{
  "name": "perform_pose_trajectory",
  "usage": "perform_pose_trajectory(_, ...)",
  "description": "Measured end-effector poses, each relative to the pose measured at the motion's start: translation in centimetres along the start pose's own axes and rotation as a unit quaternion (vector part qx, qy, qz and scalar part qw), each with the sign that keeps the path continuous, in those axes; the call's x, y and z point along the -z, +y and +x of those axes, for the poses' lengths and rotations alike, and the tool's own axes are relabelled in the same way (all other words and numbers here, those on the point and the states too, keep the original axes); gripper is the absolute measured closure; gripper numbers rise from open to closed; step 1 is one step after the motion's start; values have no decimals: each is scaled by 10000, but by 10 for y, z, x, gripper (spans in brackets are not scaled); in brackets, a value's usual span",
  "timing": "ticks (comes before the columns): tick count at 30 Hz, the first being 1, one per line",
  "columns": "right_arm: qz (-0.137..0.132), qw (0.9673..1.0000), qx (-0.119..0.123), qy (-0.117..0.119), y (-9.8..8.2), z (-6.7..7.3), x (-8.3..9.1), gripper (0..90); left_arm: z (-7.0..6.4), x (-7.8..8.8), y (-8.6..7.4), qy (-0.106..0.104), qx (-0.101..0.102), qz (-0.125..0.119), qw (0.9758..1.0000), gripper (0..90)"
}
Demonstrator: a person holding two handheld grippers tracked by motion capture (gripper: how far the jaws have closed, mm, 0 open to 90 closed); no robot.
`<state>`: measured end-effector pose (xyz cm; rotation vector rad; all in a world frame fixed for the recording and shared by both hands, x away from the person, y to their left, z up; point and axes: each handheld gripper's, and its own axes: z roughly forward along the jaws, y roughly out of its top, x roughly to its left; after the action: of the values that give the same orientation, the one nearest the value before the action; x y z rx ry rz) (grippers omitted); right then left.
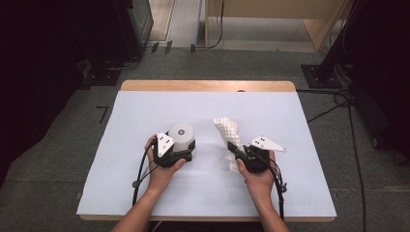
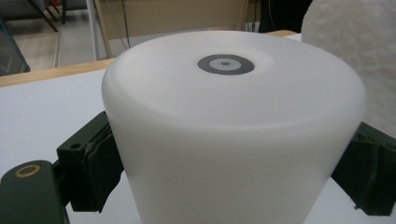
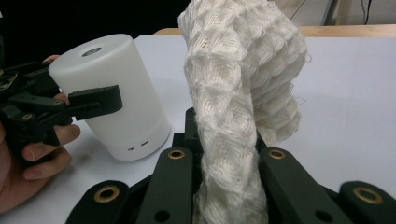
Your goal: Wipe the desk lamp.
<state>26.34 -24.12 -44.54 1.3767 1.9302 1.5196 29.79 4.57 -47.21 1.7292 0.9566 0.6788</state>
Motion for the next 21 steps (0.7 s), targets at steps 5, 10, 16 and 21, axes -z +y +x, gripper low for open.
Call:
perform_pose_trajectory(5,-12,10000,-14,23,2,1,-3,803,3,6,-3,-142,74,4,9999,38)
perform_pose_trajectory(10,9,9997,-99,215,3,3,-10,802,6,18,-1,-316,100,-204,9992,0)
perform_pose_trajectory(16,234,9981,-508,253,0,-16,-22,795,14,36,-1,-405,146,-310,9986,0)
perform_pose_trajectory(21,464,9969,-610,-172,-8,-38,-29,747,23,53,1,-329,207,-440,9983,0)
